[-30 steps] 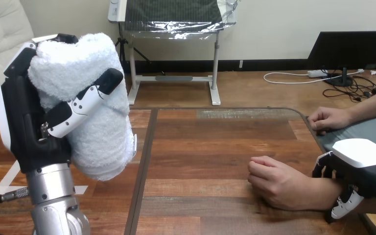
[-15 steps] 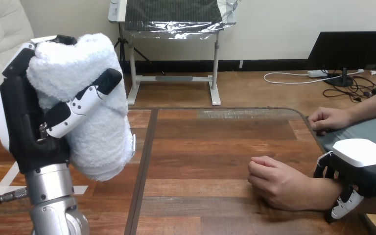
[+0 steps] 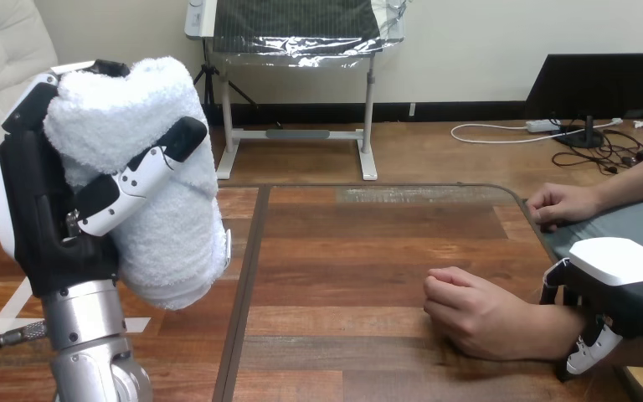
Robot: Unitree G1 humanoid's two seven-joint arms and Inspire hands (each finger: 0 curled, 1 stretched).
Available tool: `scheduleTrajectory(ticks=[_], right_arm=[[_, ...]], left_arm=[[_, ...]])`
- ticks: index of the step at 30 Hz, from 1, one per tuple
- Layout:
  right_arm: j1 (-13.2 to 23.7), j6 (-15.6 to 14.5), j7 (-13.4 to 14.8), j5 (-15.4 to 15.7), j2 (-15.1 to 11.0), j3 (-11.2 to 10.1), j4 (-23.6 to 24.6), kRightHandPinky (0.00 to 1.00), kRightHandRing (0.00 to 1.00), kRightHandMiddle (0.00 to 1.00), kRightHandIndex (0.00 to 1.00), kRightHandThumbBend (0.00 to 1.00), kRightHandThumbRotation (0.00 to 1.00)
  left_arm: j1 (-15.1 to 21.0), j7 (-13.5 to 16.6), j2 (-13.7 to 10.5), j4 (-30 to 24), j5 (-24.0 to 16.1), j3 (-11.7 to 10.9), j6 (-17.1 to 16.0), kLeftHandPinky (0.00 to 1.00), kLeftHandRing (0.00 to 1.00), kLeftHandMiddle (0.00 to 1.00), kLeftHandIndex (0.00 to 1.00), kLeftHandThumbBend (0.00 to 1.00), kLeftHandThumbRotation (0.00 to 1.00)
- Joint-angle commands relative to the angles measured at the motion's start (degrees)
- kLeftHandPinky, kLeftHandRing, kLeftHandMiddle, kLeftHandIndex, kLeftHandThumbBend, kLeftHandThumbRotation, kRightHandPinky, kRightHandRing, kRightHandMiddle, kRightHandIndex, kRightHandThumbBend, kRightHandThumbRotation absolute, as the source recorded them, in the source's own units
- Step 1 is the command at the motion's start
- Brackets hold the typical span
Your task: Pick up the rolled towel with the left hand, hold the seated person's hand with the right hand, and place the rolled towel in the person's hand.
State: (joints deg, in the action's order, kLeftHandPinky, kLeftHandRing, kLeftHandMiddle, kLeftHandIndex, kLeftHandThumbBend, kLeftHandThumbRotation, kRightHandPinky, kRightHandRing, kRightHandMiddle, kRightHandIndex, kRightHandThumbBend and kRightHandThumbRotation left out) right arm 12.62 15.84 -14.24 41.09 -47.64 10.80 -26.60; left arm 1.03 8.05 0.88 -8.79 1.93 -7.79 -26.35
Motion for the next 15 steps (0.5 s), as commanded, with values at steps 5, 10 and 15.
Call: scheduleTrajectory(ticks=[5, 10, 15], right_arm=[[-0.17, -2.53, -2.92, -0.51, 0.31, 1.82, -1.05, 0.26, 0.37, 0.47, 0.56, 0.97, 0.01], [-0.55, -3.13, -4.31, -1.74, 0.61, 1.54, -0.19, 0.29, 0.39, 0.5, 0.57, 0.99, 0.0], [-0.8, -4.31, -5.85, -2.2, 0.72, 1.6, 0.98, 0.28, 0.39, 0.49, 0.58, 0.99, 0.0]], left_arm=[[2.76, -0.12, 0.27, -0.48, -0.25, 0.16, -1.52, 0.23, 0.3, 0.36, 0.39, 0.63, 0.0], [2.73, -0.15, 0.2, -0.44, -0.43, 0.15, -1.58, 0.23, 0.29, 0.36, 0.39, 0.63, 0.0], [2.74, 0.0, 0.2, -0.34, -0.69, 0.08, -1.74, 0.23, 0.29, 0.36, 0.39, 0.63, 0.0]])
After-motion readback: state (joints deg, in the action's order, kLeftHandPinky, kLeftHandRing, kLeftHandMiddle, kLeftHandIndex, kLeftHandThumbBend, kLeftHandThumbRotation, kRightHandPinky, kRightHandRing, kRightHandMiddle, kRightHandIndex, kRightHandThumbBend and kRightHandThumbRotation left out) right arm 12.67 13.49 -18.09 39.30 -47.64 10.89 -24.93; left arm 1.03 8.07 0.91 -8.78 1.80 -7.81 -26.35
